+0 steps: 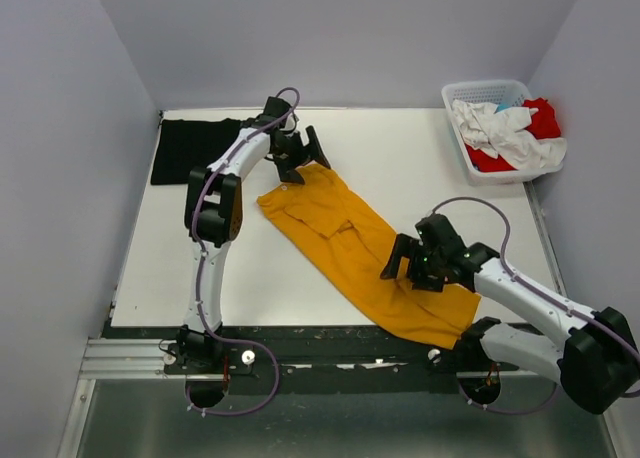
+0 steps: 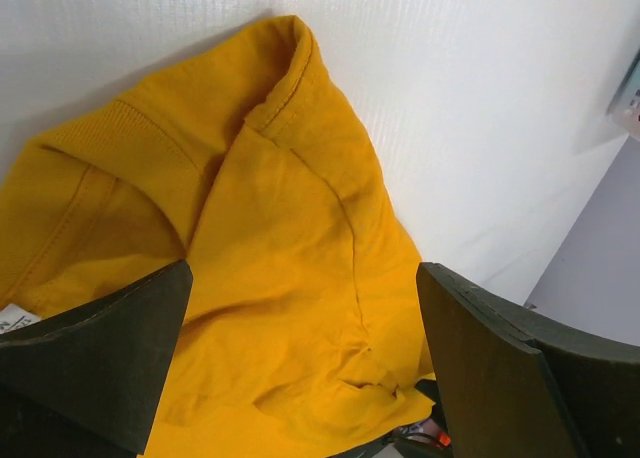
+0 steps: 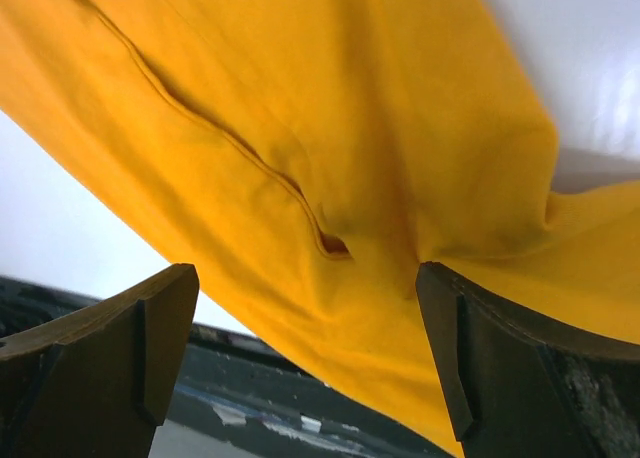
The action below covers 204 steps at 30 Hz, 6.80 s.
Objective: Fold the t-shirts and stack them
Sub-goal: Rotate the tshirt 90 degrees, then grab the bottom of the folded rectangular tshirt with both arms, then fold the folded rectangular tshirt in 1/3 of the way
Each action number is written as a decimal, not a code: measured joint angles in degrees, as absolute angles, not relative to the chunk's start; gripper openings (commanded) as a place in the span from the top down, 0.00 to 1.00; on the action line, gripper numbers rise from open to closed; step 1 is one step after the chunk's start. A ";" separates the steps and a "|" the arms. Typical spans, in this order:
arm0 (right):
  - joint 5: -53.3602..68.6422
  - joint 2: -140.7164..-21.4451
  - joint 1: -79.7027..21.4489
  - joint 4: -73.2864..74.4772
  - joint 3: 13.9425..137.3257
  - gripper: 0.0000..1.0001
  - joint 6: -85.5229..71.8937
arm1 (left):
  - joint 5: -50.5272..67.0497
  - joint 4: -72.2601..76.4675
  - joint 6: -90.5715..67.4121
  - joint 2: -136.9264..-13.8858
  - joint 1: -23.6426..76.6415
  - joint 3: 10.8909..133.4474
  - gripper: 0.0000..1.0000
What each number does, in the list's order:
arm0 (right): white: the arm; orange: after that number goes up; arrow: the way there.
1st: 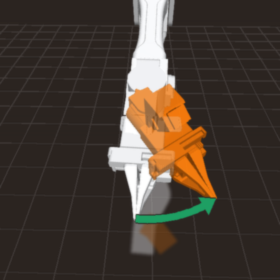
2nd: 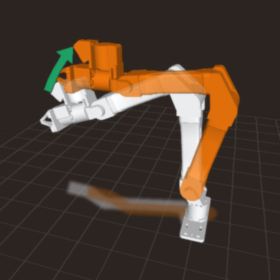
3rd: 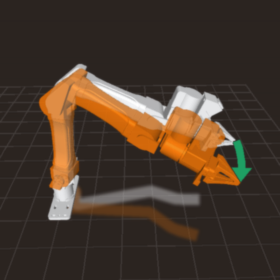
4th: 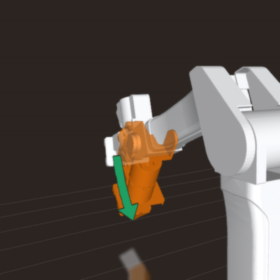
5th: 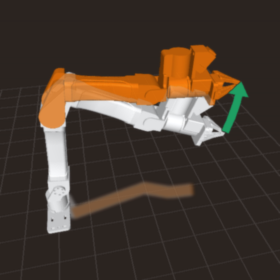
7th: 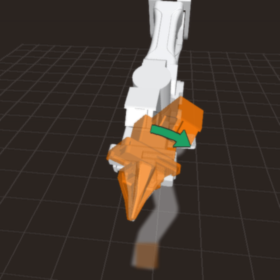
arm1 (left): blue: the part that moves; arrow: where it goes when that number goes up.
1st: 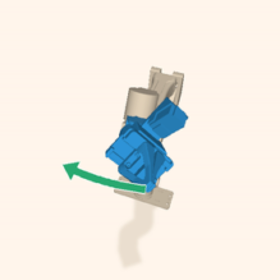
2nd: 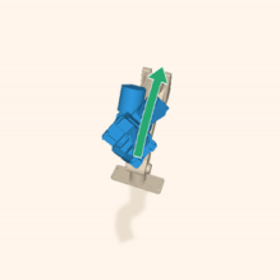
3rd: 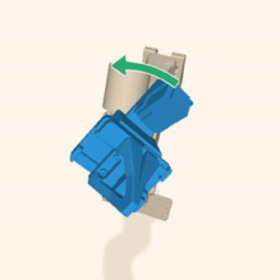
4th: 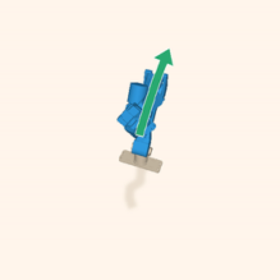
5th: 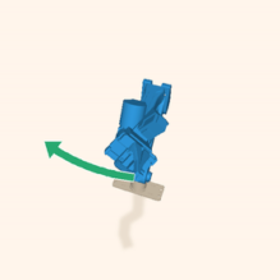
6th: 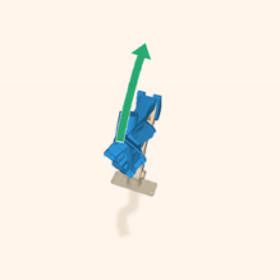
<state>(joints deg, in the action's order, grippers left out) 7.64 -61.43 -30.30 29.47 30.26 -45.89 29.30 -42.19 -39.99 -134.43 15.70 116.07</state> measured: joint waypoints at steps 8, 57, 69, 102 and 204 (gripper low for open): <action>-1.28 -59.57 -31.31 22.57 43.57 0.00 -30.41 | 26.63 -38.35 -37.19 -116.62 14.87 100.36 0.02; -18.24 -151.55 -23.66 21.17 134.61 0.00 -37.26 | 6.04 -22.63 -51.53 -33.54 18.13 17.30 0.02; -16.14 -149.18 -22.50 18.61 130.82 0.00 -35.77 | 15.09 -12.80 -50.09 -49.32 24.38 21.10 0.01; -19.07 -56.97 -23.40 19.25 35.16 0.01 -46.22 | 4.93 -10.76 -58.37 -91.07 58.74 44.69 1.00; -11.46 -106.30 -19.49 -6.11 69.17 0.16 -35.64 | 11.46 -32.58 -30.74 -118.91 24.56 100.73 0.02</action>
<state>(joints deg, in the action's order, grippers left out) -11.46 -106.30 -19.49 -6.11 69.17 -35.64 11.46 -32.58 -30.74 -118.91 24.56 100.73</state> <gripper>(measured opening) 0.817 0.981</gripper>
